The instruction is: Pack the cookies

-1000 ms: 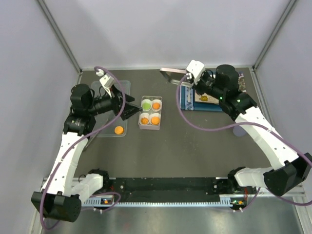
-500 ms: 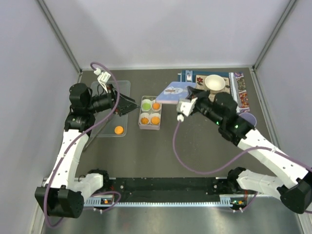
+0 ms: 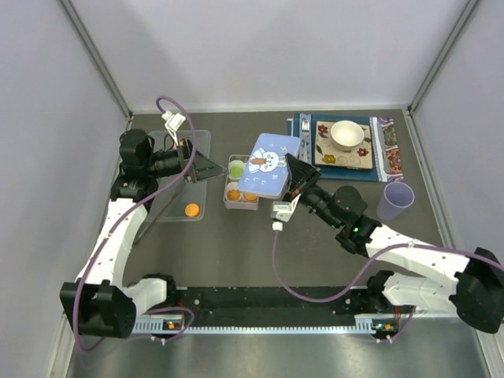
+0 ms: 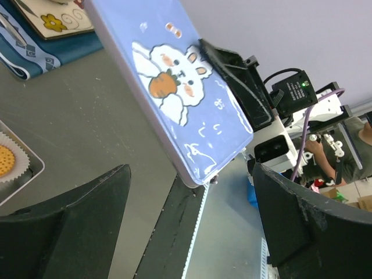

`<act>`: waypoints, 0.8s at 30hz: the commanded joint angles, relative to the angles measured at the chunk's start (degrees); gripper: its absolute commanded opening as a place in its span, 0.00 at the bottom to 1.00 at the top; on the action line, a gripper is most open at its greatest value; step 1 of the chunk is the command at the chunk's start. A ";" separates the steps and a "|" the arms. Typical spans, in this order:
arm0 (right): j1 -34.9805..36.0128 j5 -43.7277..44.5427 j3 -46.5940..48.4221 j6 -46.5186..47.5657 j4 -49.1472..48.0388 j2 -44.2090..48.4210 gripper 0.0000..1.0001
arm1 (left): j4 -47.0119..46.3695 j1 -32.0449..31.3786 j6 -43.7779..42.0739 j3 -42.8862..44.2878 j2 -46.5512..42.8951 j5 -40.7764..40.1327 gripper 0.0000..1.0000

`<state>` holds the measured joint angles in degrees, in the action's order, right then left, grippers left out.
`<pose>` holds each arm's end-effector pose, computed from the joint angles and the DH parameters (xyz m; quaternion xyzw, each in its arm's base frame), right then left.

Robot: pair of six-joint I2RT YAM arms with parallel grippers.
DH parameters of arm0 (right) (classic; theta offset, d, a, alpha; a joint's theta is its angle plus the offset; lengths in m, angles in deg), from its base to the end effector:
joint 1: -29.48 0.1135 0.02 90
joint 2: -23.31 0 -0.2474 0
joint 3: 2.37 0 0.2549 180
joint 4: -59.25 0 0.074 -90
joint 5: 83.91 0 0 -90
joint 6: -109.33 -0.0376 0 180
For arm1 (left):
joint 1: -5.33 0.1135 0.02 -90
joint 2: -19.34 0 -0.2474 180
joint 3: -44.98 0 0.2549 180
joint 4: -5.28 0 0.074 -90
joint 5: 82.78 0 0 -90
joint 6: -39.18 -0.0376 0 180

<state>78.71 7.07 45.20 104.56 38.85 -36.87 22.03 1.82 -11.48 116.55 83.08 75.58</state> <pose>0.1679 0.1937 0.2876 -0.6037 0.2604 -0.2382 0.7149 0.2473 -0.0502 0.3565 0.1541 0.7105 -0.5939 0.3446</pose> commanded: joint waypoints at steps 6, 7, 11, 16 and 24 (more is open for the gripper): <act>3.94 0.87 -0.29 7.84 -27.06 -8.01 0.00 | -0.24 0.17 0.39 0.84 3.31 2.66 0.90; 4.12 0.87 -0.12 7.93 -27.32 -8.46 0.00 | -0.41 0.17 0.31 1.02 3.58 2.75 0.90; 4.82 0.87 0.58 8.37 -28.56 -10.91 0.00 | -0.50 0.17 0.66 1.81 4.19 3.53 0.90; 5.87 1.57 1.64 8.55 -30.49 -13.38 0.00 | -1.38 -0.18 1.19 2.16 5.25 4.77 0.90; 7.89 2.45 4.27 7.76 -31.02 -17.24 0.00 | -1.64 -1.76 0.66 3.22 7.44 5.12 0.90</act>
<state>85.20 8.73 45.20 112.82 12.23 -52.85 22.69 0.75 -10.39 117.01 89.88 79.16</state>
